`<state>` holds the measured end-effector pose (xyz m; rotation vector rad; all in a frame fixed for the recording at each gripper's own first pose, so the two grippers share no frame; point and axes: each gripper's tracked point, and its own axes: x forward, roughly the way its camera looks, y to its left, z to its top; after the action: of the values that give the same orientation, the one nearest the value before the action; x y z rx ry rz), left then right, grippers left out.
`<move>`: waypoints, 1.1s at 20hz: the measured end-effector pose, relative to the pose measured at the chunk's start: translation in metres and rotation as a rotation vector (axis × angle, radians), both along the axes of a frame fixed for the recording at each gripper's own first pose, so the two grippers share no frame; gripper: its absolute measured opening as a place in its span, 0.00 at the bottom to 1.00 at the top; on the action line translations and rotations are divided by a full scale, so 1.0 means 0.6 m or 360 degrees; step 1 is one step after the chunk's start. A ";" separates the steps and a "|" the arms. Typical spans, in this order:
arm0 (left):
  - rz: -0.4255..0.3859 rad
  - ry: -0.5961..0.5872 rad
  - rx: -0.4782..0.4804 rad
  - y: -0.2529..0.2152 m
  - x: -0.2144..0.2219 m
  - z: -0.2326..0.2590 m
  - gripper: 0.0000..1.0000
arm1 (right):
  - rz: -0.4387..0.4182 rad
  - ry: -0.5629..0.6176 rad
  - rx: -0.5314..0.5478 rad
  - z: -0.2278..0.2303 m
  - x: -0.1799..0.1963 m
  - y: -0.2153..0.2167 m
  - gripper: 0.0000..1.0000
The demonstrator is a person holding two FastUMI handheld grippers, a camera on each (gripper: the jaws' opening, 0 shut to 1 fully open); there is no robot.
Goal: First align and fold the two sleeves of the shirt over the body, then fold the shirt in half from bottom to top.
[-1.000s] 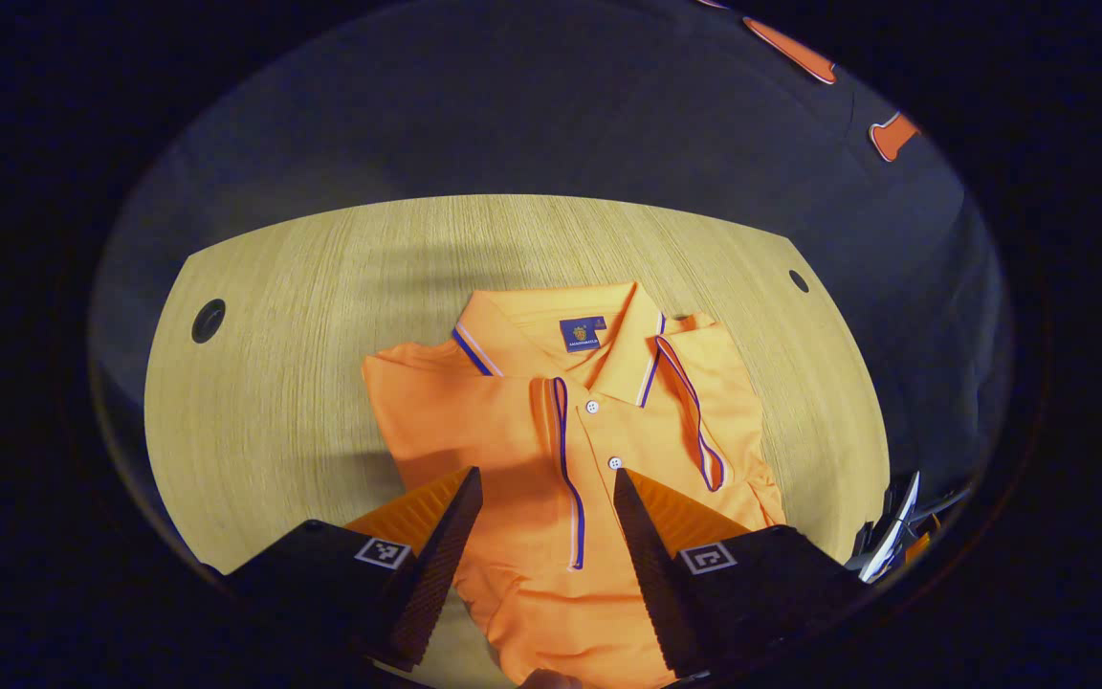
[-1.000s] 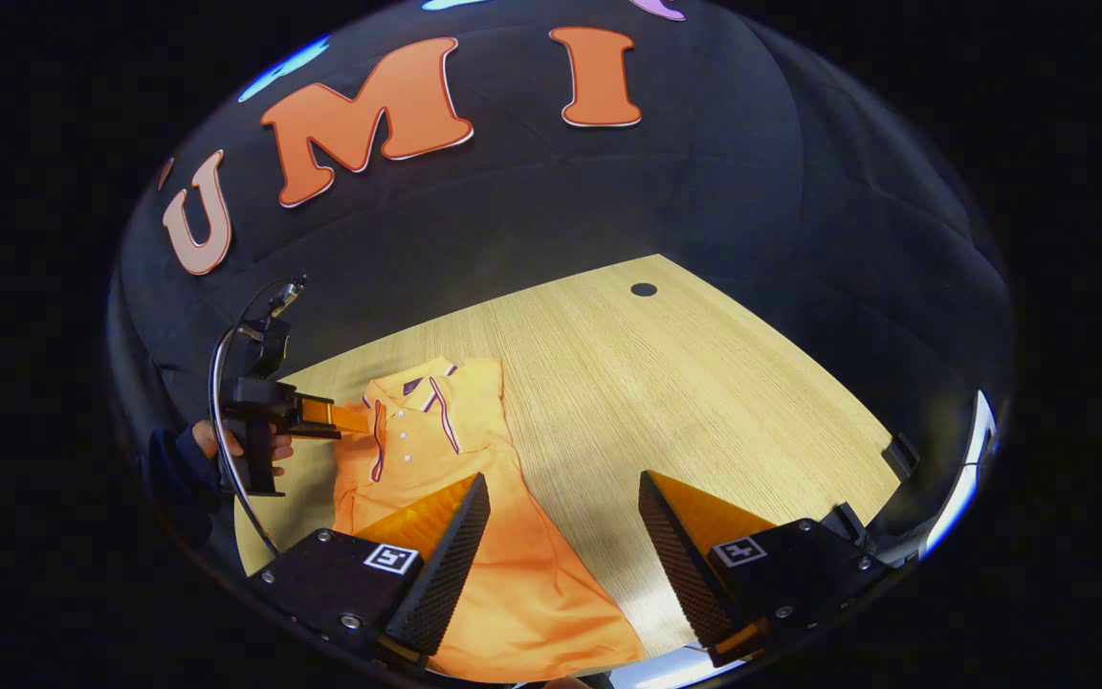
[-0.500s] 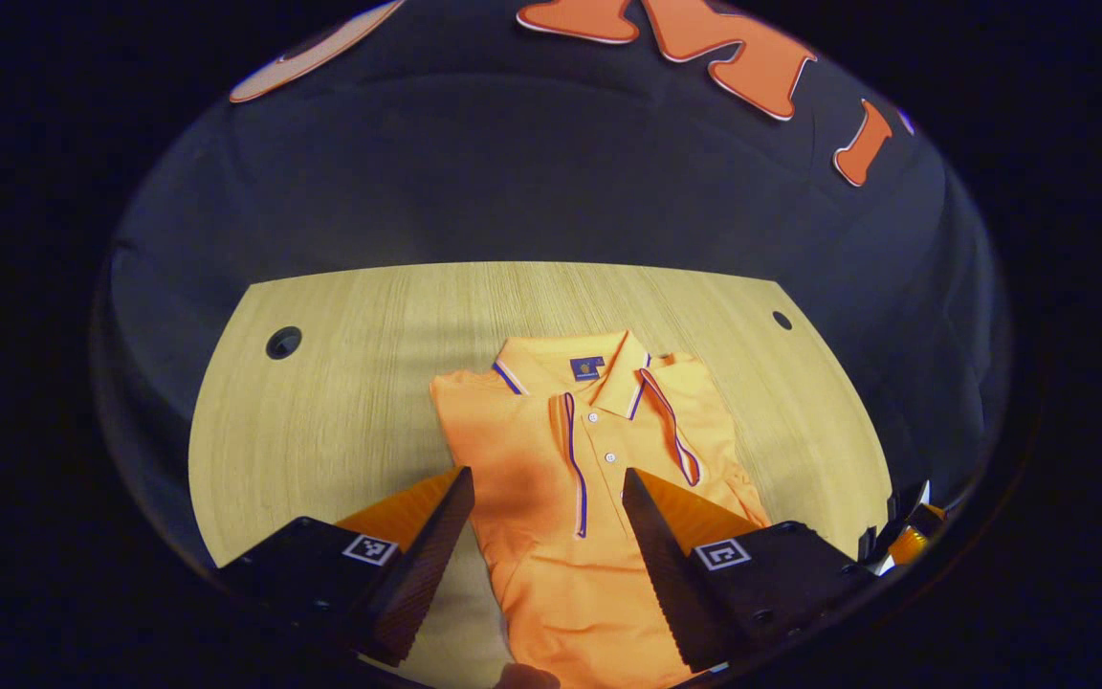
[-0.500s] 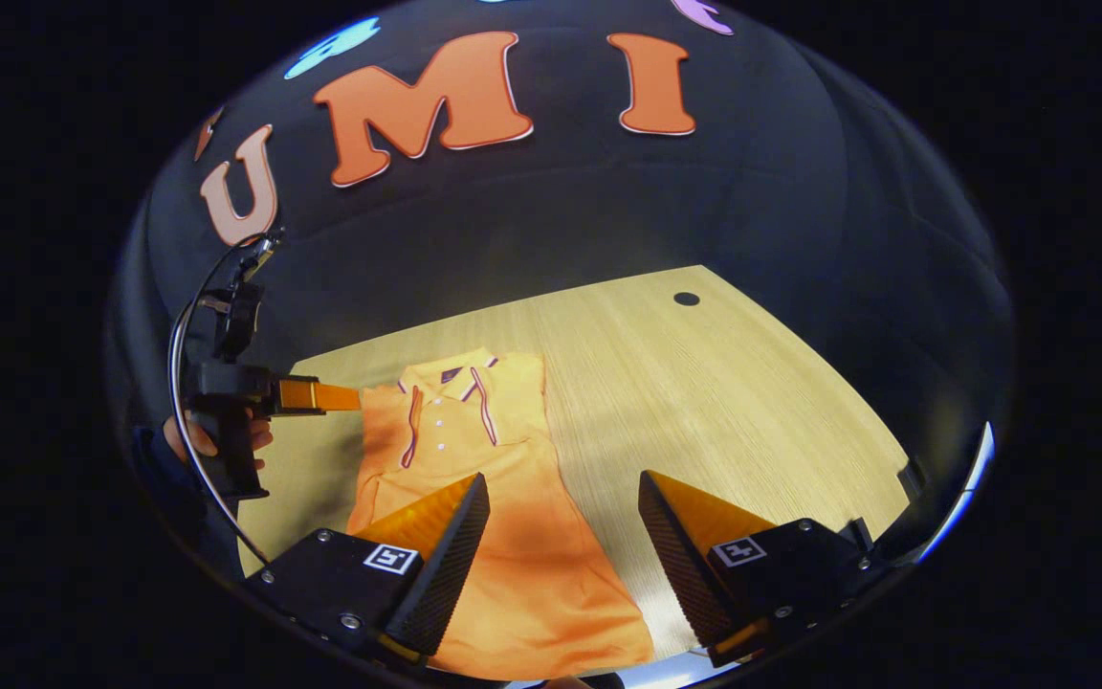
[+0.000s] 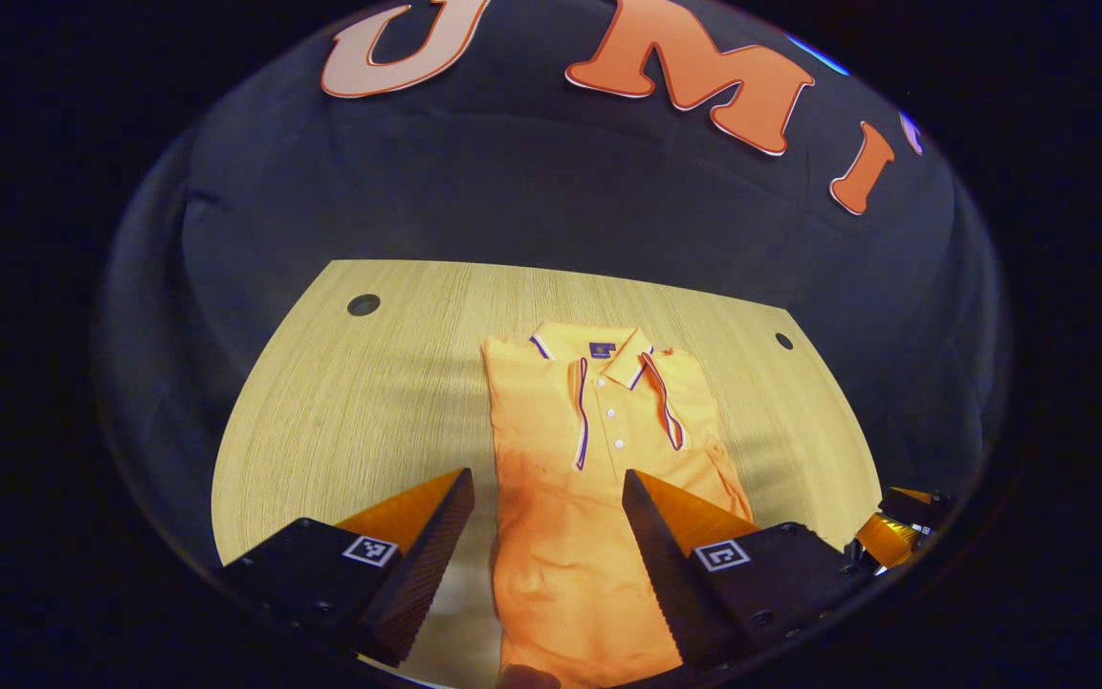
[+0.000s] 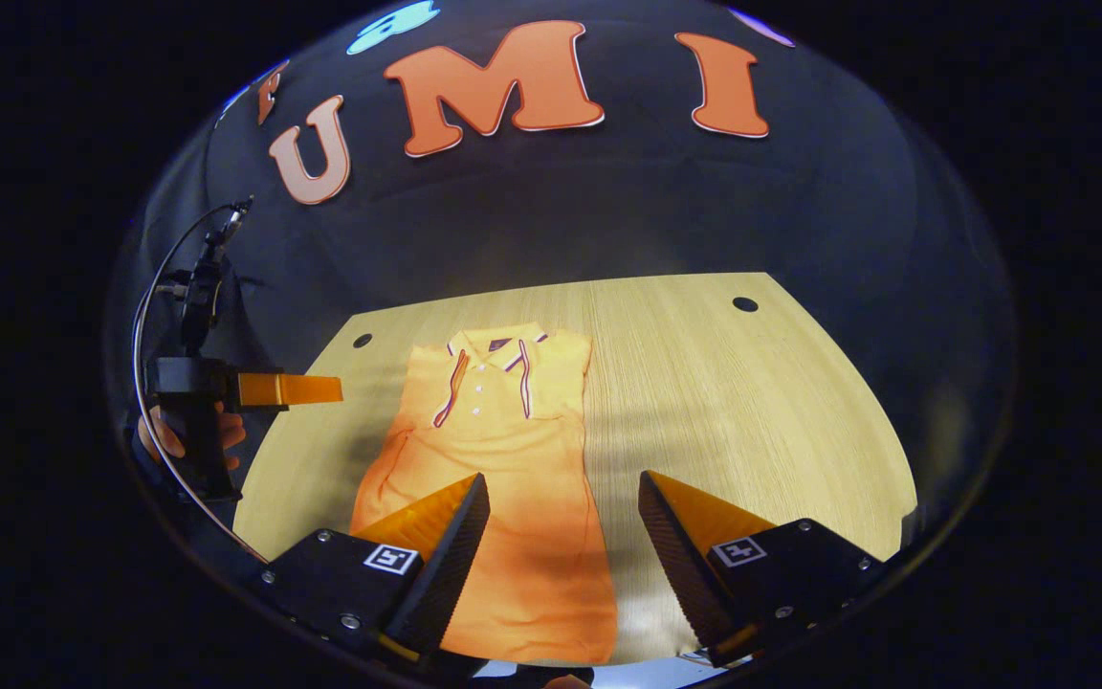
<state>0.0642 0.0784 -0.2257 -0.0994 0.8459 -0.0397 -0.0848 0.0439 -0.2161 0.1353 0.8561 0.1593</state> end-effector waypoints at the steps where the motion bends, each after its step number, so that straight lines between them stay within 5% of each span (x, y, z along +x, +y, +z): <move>1: 0.0035 0.0026 0.0012 0.006 -0.041 -0.008 0.96 | 0.0045 0.0031 0.0000 -0.011 -0.015 -0.005 0.96; 10: 0.0094 0.0263 0.0051 0.014 -0.228 -0.100 0.96 | 0.0206 0.0270 -0.0025 -0.095 -0.114 -0.023 0.96; 22: -0.0004 0.0601 0.0137 0.000 -0.394 -0.216 0.97 | 0.0308 0.0616 -0.0068 -0.200 -0.258 -0.008 0.97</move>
<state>-0.1723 0.0786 -0.3555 -0.0246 1.2233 0.0142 -0.2394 0.0392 -0.3359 0.0423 1.2585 0.3021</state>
